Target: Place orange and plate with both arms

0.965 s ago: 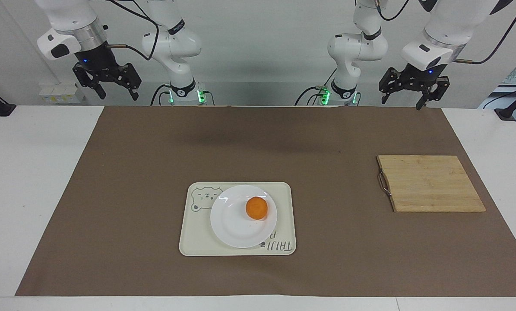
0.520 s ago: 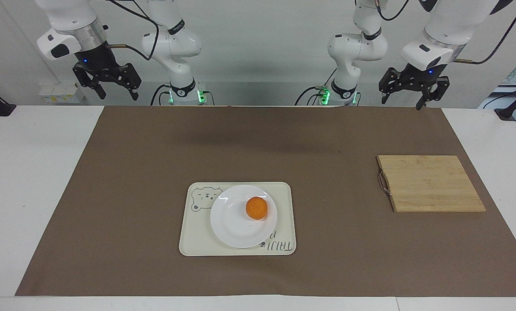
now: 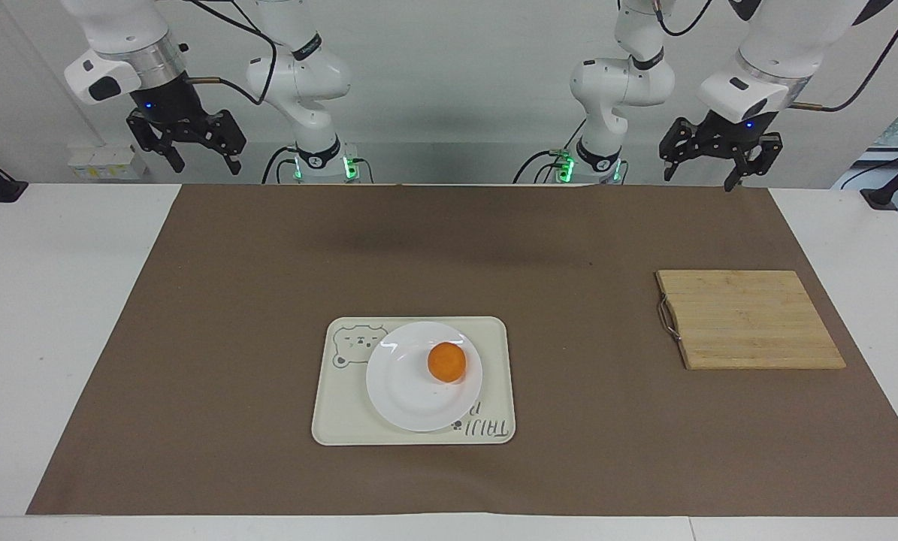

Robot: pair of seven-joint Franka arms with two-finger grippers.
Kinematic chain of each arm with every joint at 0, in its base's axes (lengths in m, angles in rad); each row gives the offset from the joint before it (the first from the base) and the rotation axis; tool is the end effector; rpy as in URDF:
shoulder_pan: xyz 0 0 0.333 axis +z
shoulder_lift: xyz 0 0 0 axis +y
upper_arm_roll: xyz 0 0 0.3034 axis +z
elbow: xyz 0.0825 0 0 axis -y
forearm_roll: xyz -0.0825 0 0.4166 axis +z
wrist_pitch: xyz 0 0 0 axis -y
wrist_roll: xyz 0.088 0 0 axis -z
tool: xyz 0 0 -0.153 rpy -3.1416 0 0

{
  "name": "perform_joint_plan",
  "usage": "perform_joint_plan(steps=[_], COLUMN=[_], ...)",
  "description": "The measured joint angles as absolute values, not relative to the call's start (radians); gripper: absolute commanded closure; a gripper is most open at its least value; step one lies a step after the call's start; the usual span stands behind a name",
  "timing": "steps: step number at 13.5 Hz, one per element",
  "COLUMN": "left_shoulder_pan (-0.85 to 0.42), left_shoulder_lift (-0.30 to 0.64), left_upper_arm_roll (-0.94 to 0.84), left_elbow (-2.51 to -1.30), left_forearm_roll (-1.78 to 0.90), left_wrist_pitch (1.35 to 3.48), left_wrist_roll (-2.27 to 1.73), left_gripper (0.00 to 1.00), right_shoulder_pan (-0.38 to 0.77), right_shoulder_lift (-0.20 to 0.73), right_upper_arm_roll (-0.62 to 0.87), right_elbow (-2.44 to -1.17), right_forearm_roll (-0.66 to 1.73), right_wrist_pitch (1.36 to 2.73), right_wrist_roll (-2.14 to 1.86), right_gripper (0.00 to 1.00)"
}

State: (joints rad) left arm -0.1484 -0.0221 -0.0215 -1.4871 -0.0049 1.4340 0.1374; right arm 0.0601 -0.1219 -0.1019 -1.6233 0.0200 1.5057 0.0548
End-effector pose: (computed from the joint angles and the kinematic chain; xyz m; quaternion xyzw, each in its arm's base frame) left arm 0.5563 -0.0964 0.6085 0.9881 -0.1533 -0.0155 0.0019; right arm 0.5432 -0.0225 0.6025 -0.9988 0.0472 -0.0017 0.0162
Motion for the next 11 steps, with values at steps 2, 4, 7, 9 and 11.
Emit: perform_joint_plan(steps=[2, 4, 7, 9, 11], left_shoulder_pan=[-0.148, -0.148, -0.148, -0.148, -0.148], left_shoulder_lift=[-0.022, -0.022, -0.022, -0.022, -0.022], left_upper_arm_roll=[-0.022, -0.022, -0.022, -0.022, -0.022], left_elbow=[-1.487, -1.487, -1.487, -1.487, -1.487], left_forearm_roll=[-0.005, -0.005, -0.005, -0.005, -0.005], left_wrist_pitch=[1.434, 1.434, 1.434, 1.434, 1.434], left_wrist_roll=[0.137, 0.137, 0.137, 0.137, 0.137], left_gripper=[0.0, 0.0, 0.0, 0.0, 0.0], right_shoulder_pan=[0.06, 0.059, 0.059, 0.058, 0.056], right_shoulder_lift=[-0.122, -0.122, -0.122, -0.122, -0.121], right_upper_arm_roll=[-0.103, -0.109, -0.112, -0.113, -0.113], right_elbow=[-1.623, -1.623, -1.623, -1.623, -1.623], right_forearm_roll=[0.02, 0.02, 0.018, 0.006, -0.006], right_wrist_pitch=[1.506, 1.506, 1.49, 1.489, 1.489], right_wrist_roll=[0.055, 0.055, 0.055, 0.055, 0.055], right_gripper=[0.0, 0.0, 0.0, 0.0, 0.0])
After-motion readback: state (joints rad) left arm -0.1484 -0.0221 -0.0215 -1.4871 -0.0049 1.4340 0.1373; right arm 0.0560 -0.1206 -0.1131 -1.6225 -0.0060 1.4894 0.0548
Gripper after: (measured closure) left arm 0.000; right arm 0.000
